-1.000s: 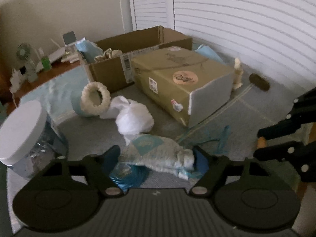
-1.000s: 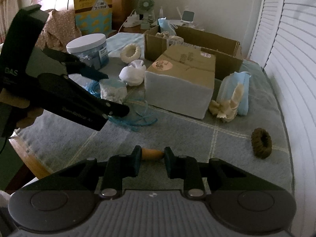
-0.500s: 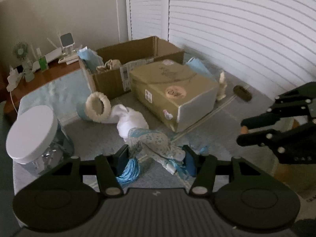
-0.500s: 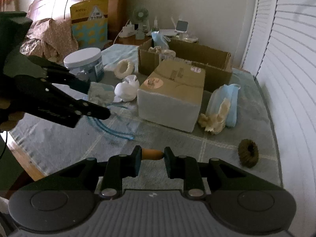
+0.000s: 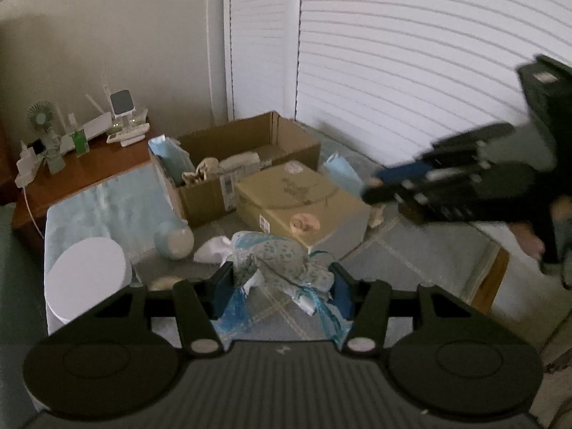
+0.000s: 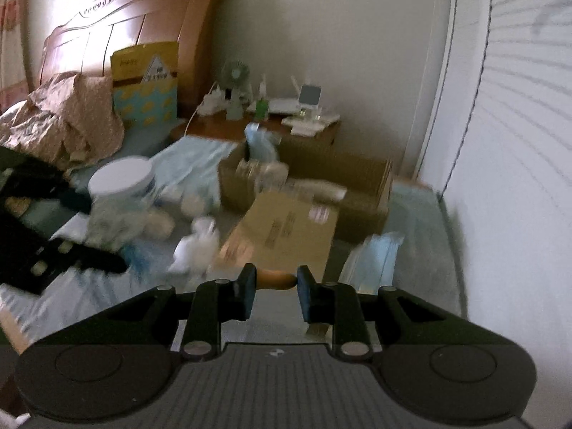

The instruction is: Organize soft objects

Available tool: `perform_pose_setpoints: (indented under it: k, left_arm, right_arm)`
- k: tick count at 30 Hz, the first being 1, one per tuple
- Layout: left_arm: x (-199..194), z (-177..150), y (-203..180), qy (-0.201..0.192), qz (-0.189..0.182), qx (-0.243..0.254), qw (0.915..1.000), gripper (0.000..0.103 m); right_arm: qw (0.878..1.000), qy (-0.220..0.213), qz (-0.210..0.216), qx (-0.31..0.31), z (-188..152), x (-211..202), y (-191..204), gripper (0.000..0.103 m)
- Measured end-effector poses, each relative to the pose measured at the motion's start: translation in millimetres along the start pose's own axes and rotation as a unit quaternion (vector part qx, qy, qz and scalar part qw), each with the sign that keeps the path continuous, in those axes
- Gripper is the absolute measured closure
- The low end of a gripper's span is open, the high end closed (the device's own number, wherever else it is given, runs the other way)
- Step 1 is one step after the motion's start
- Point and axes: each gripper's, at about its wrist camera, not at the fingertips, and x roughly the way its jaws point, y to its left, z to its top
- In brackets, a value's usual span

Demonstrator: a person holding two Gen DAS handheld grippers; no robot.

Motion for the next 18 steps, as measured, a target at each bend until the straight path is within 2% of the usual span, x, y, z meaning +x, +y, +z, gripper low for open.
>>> perform_pose_setpoints:
  k: [8, 13, 14, 15, 18]
  left_arm:
    - [-2, 17, 10, -0.019, 0.017, -0.002, 0.9997, 0.048]
    - [1, 28, 18, -0.023, 0.024, -0.008, 0.9994, 0.048]
    - [2, 31, 21, -0.023, 0.026, -0.01, 0.9994, 0.048]
    - [3, 34, 23, -0.023, 0.026, -0.011, 0.9993, 0.048]
    - [5, 44, 27, -0.024, 0.027, -0.013, 0.9993, 0.048]
  right_arm:
    - [0.999, -0.021, -0.024, 0.004, 65, 52, -32, 0.074]
    - [1.0, 0.0, -0.027, 0.007, 96, 97, -53, 0.073]
    - [1.0, 0.002, -0.03, 0.009, 98, 103, -55, 0.068]
    - [0.999, 0.005, -0.033, 0.01, 100, 109, -57, 0.054]
    - [0.999, 0.01, -0.031, 0.016, 99, 118, -60, 0.028]
